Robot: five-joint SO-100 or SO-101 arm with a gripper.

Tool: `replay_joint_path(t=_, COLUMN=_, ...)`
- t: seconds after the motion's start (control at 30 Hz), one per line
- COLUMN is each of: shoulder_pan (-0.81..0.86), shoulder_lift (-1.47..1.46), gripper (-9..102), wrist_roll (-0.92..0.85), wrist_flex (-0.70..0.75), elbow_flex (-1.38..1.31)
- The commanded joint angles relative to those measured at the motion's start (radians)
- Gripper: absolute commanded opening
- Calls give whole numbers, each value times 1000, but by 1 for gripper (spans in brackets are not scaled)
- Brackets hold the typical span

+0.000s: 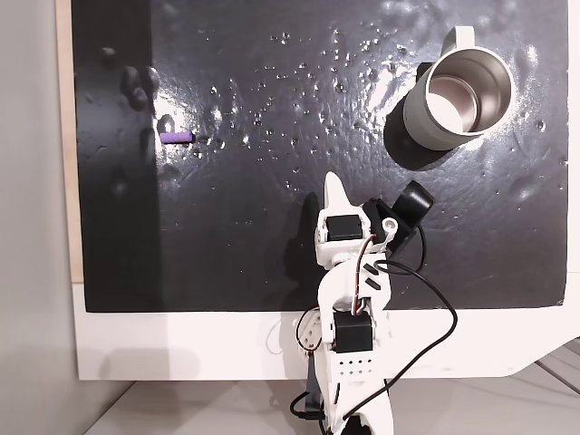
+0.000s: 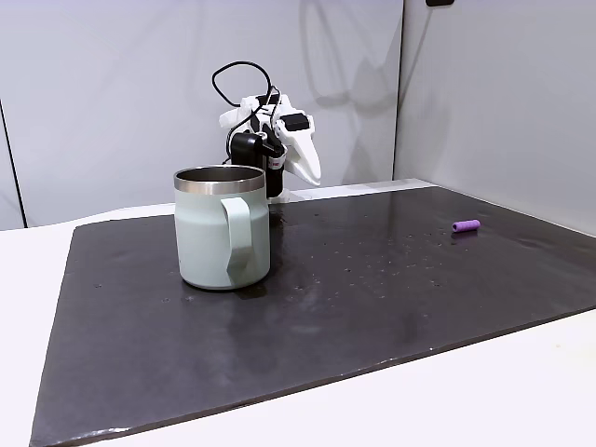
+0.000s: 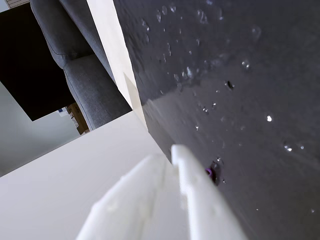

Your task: Grasp a pengrip and put it in the cup.

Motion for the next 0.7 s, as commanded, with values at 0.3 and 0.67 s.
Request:
replay_joint_path(t=0.3, shoulder_pan=11, shoulder_lift=11, gripper=0, wrist_roll=-12, wrist_flex=-20, elbow_flex=54)
replay_joint_path(t=0.67, shoulder_pan=35, shoulder_lift=12, gripper=0, wrist_roll=-2, wrist_flex=-12, elbow_flex=-15)
